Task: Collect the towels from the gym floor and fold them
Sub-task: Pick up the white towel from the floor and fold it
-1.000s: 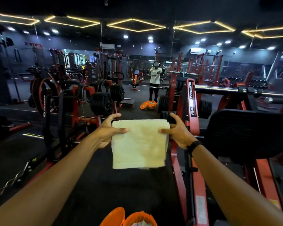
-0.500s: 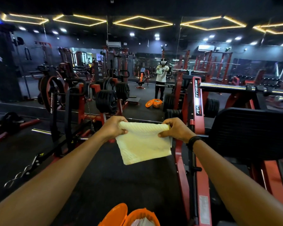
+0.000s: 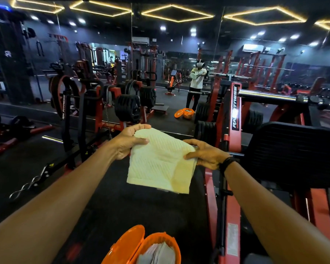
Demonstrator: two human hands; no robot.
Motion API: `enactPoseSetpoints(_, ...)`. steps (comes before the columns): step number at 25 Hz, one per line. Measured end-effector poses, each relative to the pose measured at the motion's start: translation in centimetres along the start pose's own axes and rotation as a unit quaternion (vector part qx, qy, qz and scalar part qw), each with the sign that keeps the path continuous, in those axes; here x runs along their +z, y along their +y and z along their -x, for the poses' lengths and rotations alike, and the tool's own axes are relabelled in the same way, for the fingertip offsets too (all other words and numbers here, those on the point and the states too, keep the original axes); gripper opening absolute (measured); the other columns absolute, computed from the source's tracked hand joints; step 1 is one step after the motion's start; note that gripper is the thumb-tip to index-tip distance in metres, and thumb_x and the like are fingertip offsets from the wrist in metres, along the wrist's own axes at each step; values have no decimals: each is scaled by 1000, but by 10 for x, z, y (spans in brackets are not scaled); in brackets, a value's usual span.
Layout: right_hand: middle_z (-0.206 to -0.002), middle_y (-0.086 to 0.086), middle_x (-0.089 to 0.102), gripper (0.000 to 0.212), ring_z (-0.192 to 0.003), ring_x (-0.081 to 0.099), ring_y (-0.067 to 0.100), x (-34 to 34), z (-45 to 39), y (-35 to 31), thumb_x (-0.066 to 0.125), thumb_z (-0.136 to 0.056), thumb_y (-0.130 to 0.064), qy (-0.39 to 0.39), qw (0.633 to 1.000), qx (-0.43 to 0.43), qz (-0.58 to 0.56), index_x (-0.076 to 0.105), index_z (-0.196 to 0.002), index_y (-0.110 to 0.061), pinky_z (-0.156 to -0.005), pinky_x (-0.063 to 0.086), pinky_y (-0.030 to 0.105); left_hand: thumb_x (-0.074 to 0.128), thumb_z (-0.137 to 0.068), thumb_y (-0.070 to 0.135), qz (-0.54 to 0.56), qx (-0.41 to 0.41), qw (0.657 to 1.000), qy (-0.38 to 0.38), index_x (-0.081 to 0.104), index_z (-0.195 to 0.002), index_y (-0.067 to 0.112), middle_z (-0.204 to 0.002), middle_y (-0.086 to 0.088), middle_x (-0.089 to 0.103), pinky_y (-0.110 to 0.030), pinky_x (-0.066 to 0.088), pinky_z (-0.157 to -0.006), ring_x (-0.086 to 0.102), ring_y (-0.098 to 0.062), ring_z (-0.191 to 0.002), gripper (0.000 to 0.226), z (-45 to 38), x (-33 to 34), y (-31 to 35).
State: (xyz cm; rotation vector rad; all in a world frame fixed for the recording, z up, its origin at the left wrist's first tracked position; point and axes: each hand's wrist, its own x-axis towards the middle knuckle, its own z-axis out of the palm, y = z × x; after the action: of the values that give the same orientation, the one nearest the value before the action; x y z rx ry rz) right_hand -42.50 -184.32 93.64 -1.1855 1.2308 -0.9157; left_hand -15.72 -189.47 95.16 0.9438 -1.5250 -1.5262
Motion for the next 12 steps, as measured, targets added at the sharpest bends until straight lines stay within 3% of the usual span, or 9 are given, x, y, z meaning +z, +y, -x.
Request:
enactPoseSetpoints(3, -117, 8, 61, 61, -103, 61, 21, -1, -6, 12, 68, -72, 18, 41, 996, -52, 64, 54, -126, -7, -77, 58, 27, 65, -79, -12, -31, -13, 999, 12, 58, -122, 17, -110, -8, 64, -35, 58, -80, 64, -22, -98, 53, -5, -9, -15)
enactPoseSetpoints(5, -104, 10, 67, 49, -93, 63, 19, -1, -17, 24, 78, -67, 9, 64, 960, -74, 263, 65, -112, -3, -78, 55, 29, 73, -76, -3, -178, -13, 984, 12, 59, -121, 17, -113, -6, 64, -36, 54, -88, 62, -21, -104, 51, -12, -21, -32)
enactPoseSetpoints(7, -81, 9, 67, 26, -74, 59, 15, 3, -34, 41, 84, -64, -5, 74, 915, -66, 391, 71, -87, -2, -73, 50, 35, 78, -75, 9, -360, -6, 933, 12, 63, -117, 15, -109, -3, 65, -31, 51, -87, 62, -19, -102, 45, -26, -31, -54)
enactPoseSetpoints(9, -76, 6, 63, 19, -71, 57, 14, 9, -51, 56, 82, -69, -12, 69, 908, -53, 411, 69, -80, -4, -71, 48, 35, 78, -76, 15, -442, -4, 897, 11, 66, -111, 12, -104, -4, 67, -27, 46, -81, 62, -19, -98, 37, -45, -42, -77)
enactPoseSetpoints(12, -93, 5, 65, 20, -86, 62, 16, 17, -80, 71, 75, -78, -16, 55, 919, -33, 390, 67, -96, -10, -80, 51, 33, 76, -79, 20, -478, -15, 878, 6, 67, -110, 8, -109, -9, 67, -26, 43, -81, 61, -24, -104, 35, -79, -63, -109)
